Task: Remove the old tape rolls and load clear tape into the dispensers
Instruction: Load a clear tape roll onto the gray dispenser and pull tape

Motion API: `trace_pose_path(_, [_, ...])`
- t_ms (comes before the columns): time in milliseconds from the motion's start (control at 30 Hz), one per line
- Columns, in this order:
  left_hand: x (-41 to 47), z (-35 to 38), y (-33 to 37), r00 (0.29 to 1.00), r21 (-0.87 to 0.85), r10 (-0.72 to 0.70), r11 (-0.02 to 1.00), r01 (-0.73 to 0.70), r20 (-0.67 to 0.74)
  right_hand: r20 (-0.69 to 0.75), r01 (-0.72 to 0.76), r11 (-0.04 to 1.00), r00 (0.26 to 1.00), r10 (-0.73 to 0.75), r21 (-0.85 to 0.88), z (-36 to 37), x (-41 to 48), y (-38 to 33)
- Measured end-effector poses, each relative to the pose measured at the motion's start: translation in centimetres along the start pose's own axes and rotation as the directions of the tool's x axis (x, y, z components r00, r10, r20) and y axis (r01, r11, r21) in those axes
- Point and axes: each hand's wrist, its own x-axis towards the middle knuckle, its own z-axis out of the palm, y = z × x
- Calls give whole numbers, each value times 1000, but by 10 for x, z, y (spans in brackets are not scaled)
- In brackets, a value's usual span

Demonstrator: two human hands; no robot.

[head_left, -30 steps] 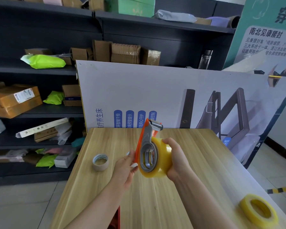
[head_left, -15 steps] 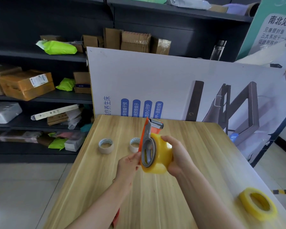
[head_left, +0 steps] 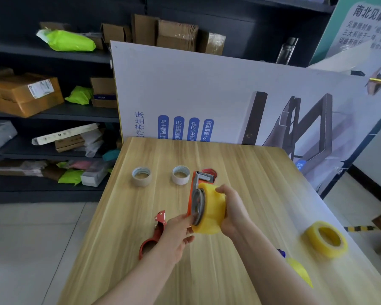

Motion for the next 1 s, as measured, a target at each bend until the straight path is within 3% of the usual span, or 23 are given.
trace_pose_path(167, [-14,4,-32,981,-31,-193,981,192,-26,-86,63,986,993,-77,-156,-21,7,38])
trace_pose_path(400, [-22,16,-80,946,-15,-313,950,313,-89,-122,8,939,991,-53,-343,-64,18,78])
trace_pose_path(600, [-21,34,-123,911,-20,-389,920,390,-138,-65,-71,924,997,50,-376,-105,29,98])
trace_pose_path(767, [-21,39,-153,883,-39,-425,904,426,-202,26,-183,943,980,197,-278,-128,35,118])
trace_pose_path(1000, [-13,34,-174,847,-36,-476,875,482,-234,132,-127,915,973,190,-383,-146,49,136])
